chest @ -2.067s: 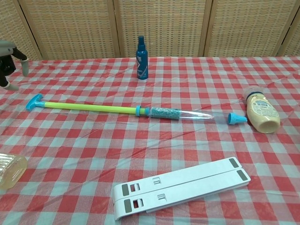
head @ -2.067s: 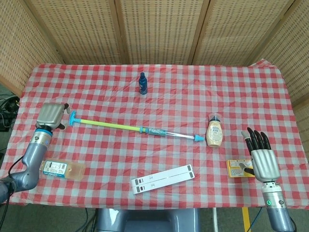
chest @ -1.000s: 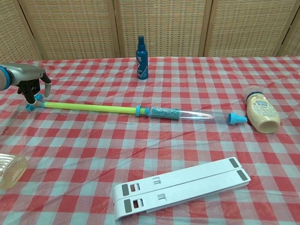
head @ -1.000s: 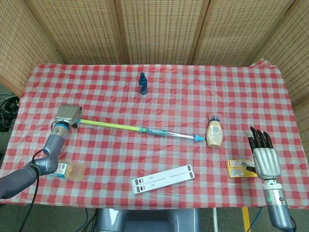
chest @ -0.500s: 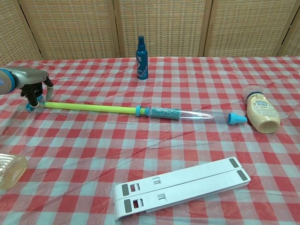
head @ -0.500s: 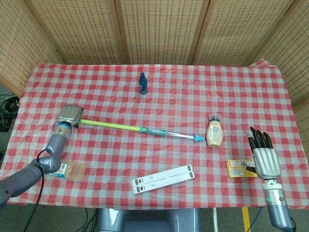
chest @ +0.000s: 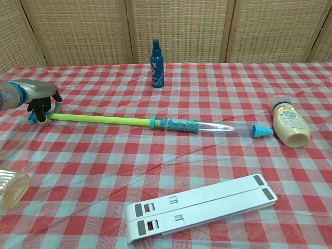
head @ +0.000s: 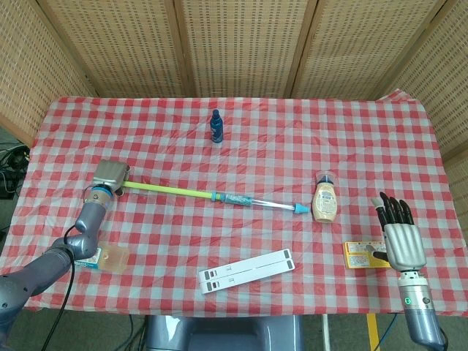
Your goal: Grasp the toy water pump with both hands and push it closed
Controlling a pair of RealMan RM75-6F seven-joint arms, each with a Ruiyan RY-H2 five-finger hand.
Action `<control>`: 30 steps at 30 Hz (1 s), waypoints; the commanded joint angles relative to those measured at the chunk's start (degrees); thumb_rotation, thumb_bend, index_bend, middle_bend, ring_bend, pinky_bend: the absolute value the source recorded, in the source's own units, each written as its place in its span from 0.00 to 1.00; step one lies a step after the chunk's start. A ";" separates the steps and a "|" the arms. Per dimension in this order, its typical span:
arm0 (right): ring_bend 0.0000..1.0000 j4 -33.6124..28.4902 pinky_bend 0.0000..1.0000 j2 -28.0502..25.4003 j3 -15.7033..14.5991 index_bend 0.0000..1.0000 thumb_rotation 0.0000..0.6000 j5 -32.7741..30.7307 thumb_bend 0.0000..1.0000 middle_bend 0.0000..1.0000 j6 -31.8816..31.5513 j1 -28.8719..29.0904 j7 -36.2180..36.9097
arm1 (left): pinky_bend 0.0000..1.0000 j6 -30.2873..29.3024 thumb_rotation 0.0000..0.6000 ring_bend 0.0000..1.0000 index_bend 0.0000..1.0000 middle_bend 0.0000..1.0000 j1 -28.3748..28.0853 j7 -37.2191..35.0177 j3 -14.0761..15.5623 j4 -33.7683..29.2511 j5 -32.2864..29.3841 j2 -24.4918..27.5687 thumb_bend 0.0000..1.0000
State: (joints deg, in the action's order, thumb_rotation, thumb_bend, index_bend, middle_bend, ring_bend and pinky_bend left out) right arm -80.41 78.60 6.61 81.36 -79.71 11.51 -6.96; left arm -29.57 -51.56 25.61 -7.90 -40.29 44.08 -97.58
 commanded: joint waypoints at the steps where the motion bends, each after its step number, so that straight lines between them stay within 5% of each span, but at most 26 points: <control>1: 0.00 -0.04 0.00 0.04 -0.03 0.00 1.00 0.05 0.18 0.00 -0.06 -0.01 -0.03 | 0.56 0.27 1.00 0.66 0.52 0.80 0.03 -0.46 -0.02 0.74 0.49 -0.58 0.33; 11: 0.00 -0.30 0.00 0.01 -0.16 0.00 1.00 0.29 0.18 0.00 -0.24 -0.04 0.11 | 0.57 -2.97 1.00 0.66 0.63 0.80 1.17 -2.64 -1.05 -3.60 2.99 2.24 0.44; 19: 0.00 -1.51 0.00 -0.55 -0.64 0.00 1.00 1.71 0.18 0.00 -1.12 -0.21 0.53 | 0.58 -9.66 1.00 0.67 0.66 0.81 3.29 -1.88 -2.40 -18.93 2.77 11.61 0.46; 30: 0.00 -3.10 0.00 -1.64 -0.21 0.02 1.00 3.46 0.18 0.00 -2.89 -0.16 2.30 | 0.61 -20.53 1.00 0.74 0.82 0.89 5.26 4.03 -3.43 -34.09 -2.76 18.35 0.65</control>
State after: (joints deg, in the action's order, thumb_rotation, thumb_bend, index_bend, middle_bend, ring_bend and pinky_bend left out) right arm -83.22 77.21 6.24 84.67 -82.52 11.25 -4.97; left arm -48.29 -46.89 28.19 -10.78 -71.94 42.91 -80.78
